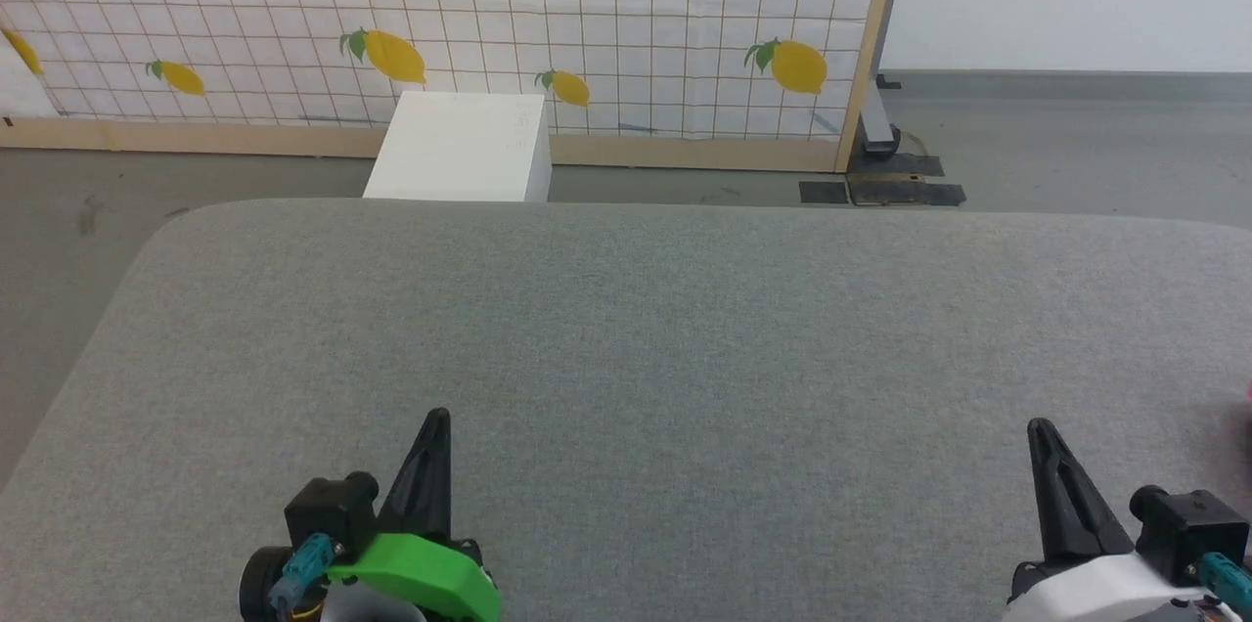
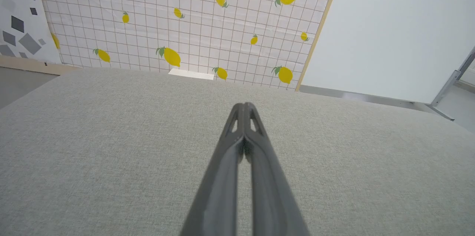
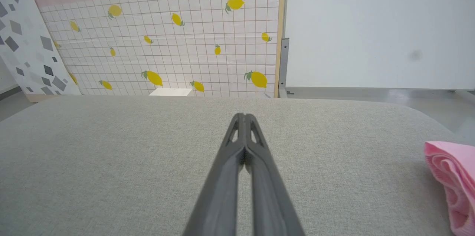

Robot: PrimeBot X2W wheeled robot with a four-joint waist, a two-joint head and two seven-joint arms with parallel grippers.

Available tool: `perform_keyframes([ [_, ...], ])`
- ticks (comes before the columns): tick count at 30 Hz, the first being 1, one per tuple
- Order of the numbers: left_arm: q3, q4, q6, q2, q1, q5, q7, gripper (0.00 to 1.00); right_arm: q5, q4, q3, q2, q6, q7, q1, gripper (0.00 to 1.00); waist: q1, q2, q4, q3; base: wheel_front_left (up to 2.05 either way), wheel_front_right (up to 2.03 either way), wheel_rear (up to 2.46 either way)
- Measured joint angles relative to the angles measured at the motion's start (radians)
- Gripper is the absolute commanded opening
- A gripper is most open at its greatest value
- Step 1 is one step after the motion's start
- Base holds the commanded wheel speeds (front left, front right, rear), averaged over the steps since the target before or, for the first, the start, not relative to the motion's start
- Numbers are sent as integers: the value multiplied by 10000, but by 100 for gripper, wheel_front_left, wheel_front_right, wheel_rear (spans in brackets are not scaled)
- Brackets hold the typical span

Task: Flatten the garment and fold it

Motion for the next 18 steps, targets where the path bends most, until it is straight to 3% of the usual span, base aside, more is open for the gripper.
perform_keyframes([
  [18,245,-343,75,0,0,458,403,0,-161,0,165,0,0,176,-138,0,0,0,-120,116,0,0,0],
])
